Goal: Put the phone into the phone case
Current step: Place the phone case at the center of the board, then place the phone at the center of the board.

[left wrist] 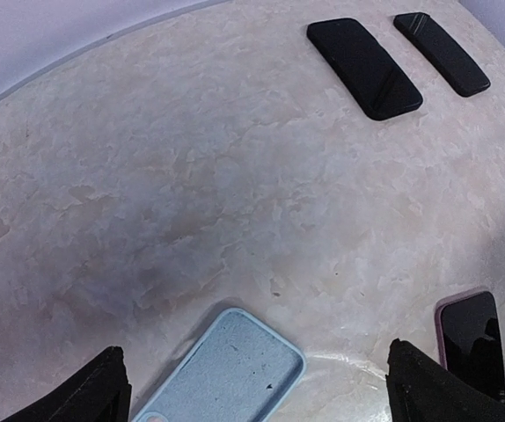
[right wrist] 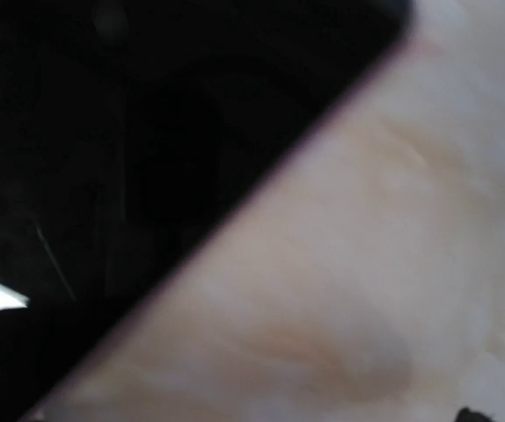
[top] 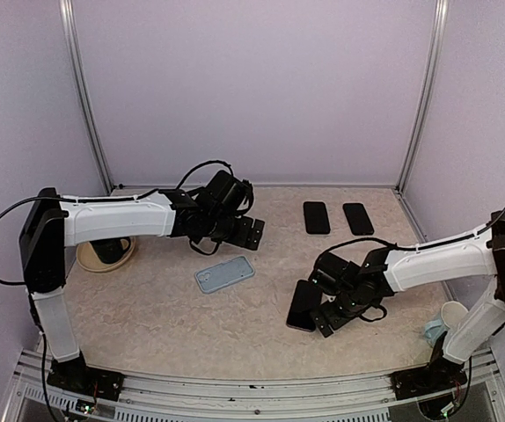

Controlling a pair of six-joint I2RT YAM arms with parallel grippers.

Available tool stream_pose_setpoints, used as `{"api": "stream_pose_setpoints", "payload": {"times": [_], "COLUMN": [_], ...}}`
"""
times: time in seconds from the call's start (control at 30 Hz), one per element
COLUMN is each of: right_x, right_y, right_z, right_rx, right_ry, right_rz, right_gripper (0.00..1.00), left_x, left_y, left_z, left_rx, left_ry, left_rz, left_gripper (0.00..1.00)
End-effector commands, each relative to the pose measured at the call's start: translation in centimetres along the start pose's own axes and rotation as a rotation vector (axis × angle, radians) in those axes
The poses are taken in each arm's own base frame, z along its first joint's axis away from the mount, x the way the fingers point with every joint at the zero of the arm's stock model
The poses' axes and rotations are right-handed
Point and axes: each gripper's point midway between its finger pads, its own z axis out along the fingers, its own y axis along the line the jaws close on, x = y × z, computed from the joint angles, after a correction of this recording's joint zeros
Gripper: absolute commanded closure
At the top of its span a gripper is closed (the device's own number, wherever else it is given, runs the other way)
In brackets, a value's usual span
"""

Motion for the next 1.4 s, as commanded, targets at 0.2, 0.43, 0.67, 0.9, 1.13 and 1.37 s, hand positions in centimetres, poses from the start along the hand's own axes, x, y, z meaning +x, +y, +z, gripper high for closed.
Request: {"api": "stream_pose_setpoints", "payload": {"times": [0.2, 0.43, 0.67, 0.9, 1.13, 1.37], "right_x": [-3.5, -6.9, -9.4, -12.9, -15.3, -17.4], "right_y": [2.3, 3.3, 4.5, 3.5, 2.4, 0.0], "right_z": [1.7, 2.5, 3.3, 3.6, 4.3, 5.1], "right_rx": [0.078, 0.118, 0.066, -0.044, -0.133, -0.214], "right_ry": [-0.044, -0.094, -0.134, -0.184, -0.207, -0.229], "right_rz": [-0.131, -0.251, -0.372, -0.372, -0.406, -0.340], "right_gripper": [0.00, 0.00, 0.00, 0.00, 0.00, 0.00], "left_x": [0.2, 0.5, 0.7, 0.6, 0.7, 1.2], "left_y": [1.7, 1.9, 2.1, 2.1, 2.2, 2.1], "left_z": [-1.6, -1.9, -2.1, -2.3, -2.5, -2.3], "left_rx": [-0.052, -0.053, -0.057, -0.052, -0.058, -0.052], "left_ry": [-0.043, -0.042, -0.041, -0.043, -0.043, -0.035], "left_rz": [-0.076, -0.080, -0.083, -0.086, -0.084, -0.089], "left_gripper": [0.01, 0.01, 0.01, 0.01, 0.01, 0.01]}}
